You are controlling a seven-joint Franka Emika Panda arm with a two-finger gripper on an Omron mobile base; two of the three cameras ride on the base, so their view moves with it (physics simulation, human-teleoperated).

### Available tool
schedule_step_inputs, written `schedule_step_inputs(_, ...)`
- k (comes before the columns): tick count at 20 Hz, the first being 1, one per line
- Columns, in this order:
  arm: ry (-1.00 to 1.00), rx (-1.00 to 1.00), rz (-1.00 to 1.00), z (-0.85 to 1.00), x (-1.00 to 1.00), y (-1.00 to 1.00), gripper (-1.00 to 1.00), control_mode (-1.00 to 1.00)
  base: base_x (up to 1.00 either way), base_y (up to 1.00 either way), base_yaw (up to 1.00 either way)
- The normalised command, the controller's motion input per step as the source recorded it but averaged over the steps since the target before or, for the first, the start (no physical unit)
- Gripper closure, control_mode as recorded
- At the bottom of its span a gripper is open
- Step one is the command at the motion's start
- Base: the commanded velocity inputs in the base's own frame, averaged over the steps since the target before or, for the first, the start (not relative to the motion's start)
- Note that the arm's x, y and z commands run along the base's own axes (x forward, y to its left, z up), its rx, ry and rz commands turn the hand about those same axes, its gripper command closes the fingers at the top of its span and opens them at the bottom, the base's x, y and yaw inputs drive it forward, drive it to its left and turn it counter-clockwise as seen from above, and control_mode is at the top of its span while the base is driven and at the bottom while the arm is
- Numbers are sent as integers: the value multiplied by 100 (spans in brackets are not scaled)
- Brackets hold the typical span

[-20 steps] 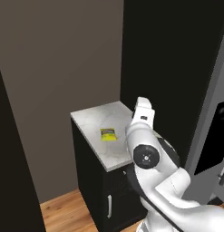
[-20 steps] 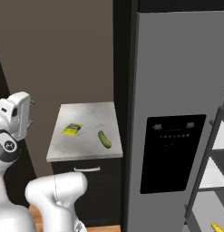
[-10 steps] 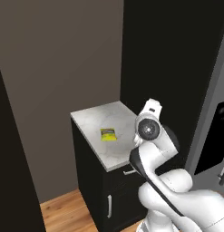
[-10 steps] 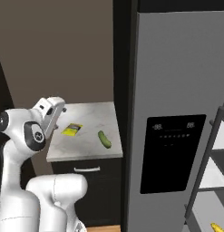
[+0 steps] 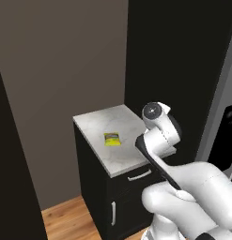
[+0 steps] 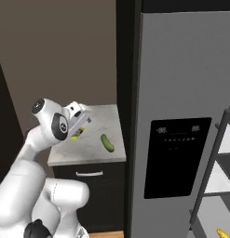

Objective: Place the cucumber and corn inside the fridge drawer. Close the drawer after placing the vegetables.

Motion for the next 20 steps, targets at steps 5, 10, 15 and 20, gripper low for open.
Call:
schedule_step_inputs(5,6,0,-12,-37,25,-2,-100,-100,0,0,0)
schedule_step_inputs(10,23,7,-5,-58,33,-32,-100,-100,0,0,0)
schedule_step_inputs(15,15,11,0,-49,34,-38,-100,-100,0,0,0)
schedule_step_inputs(20,7,4,1,-48,36,-13,-100,-100,0,0,0)
